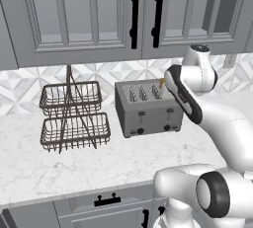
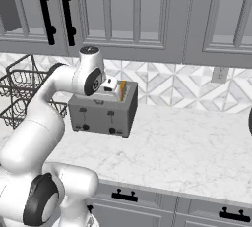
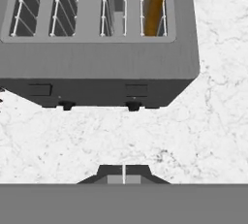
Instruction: Start the toaster. Once the lever pops up, take the bread to the plate on the dining counter.
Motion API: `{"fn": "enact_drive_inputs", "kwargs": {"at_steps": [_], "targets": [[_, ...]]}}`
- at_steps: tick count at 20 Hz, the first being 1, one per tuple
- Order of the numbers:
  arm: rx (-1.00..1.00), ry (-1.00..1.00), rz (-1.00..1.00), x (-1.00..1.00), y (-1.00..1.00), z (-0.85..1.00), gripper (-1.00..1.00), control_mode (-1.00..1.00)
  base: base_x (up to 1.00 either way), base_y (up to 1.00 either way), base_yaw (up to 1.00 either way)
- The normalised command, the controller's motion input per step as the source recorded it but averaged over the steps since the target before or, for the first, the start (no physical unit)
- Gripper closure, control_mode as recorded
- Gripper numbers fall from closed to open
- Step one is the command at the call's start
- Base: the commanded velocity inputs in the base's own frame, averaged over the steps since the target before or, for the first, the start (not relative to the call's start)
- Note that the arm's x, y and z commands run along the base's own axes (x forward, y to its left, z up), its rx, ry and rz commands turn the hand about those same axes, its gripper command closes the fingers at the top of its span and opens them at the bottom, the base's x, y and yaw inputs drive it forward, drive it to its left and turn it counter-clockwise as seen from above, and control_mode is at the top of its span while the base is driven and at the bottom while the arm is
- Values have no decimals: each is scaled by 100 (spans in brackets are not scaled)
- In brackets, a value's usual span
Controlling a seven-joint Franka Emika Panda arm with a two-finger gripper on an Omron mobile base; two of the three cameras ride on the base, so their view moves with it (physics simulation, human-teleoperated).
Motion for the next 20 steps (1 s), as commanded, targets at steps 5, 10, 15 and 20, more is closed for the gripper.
{"fn": "enact_drive_inputs", "kwargs": {"at_steps": [5,10,15,20], "targets": [[0,-1,0,44,0,-38,100,-100,0,0,0],[0,-6,0,25,-3,-21,100,-100,0,0,0],[0,-10,0,25,-7,-5,100,-100,0,0,0],[0,-6,0,20,-12,-1,100,-100,0,0,0]]}}
